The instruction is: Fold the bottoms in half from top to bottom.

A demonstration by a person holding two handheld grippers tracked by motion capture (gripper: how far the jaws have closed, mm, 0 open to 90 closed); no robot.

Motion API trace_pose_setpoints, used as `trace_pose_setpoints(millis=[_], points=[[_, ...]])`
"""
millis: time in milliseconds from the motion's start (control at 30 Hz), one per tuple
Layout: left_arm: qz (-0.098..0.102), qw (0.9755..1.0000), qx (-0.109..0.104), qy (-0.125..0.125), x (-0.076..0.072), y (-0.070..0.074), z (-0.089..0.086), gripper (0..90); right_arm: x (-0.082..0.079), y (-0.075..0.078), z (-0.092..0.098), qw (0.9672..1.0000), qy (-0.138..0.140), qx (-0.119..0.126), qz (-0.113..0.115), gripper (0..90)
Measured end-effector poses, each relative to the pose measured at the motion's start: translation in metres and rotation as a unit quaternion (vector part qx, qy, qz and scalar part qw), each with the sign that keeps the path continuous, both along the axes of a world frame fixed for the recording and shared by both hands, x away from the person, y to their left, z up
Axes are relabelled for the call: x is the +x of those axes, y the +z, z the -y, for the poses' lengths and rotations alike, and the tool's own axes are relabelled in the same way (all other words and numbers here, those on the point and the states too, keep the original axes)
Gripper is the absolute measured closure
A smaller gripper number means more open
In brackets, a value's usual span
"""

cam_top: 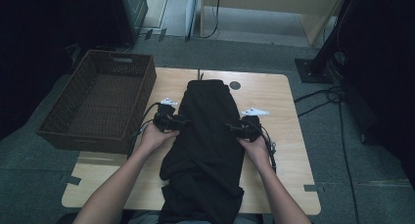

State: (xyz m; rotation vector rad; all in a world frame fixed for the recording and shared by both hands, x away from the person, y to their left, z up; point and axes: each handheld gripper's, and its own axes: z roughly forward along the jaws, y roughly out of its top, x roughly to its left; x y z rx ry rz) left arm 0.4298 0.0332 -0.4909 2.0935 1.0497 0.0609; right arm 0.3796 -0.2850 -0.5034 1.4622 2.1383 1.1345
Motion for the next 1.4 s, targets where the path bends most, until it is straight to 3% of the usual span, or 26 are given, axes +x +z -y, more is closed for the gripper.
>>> trace_pose_setpoints(millis=[200, 300, 433, 533, 733, 900, 967, 1167, 1400], points=[[0.001, 0.9997, 0.026, 0.003, 0.02, -0.003, 0.005, 40.1, 0.026, -0.003, 0.008, 0.9999, -0.014, -0.007, -0.006, 37.1], [-0.003, 0.9998, 0.015, 0.015, 0.027, -0.006, 0.005, 38.7, 0.034, -0.005, 0.008, 0.9998, -0.012, -0.001, -0.014, 35.9], [-0.004, 0.9994, 0.023, 0.024, 0.03, -0.013, 0.006, 38.0, 0.044, -0.01, 0.001, 0.9995, -0.014, -0.003, -0.026, 32.1], [0.0, 0.9994, 0.024, 0.026, 0.03, -0.013, 0.007, 38.3, 0.048, -0.011, -0.004, 0.9996, -0.014, -0.006, -0.022, 31.2], [0.013, 0.9992, 0.028, 0.026, 0.029, -0.015, 0.014, 40.7, 0.05, -0.015, -0.012, 0.9994, -0.019, -0.028, -0.004, 31.9], [0.011, 0.9986, 0.04, 0.033, 0.028, -0.012, 0.011, 40.3, 0.045, -0.019, -0.012, 0.9991, -0.023, -0.029, 0.018, 39.1], [0.006, 0.9988, 0.029, 0.04, 0.028, -0.011, 0.007, 40.3, 0.045, -0.019, -0.009, 0.9994, -0.025, -0.02, 0.017, 40.7], [0.006, 0.9986, 0.034, 0.041, 0.028, -0.014, 0.002, 39.8, 0.045, -0.019, -0.009, 0.9992, -0.022, -0.027, 0.019, 40.3], [0.008, 0.9984, 0.033, 0.046, 0.03, -0.014, -0.003, 39.2, 0.043, -0.019, -0.005, 0.999, -0.036, -0.022, 0.014, 32.5]])
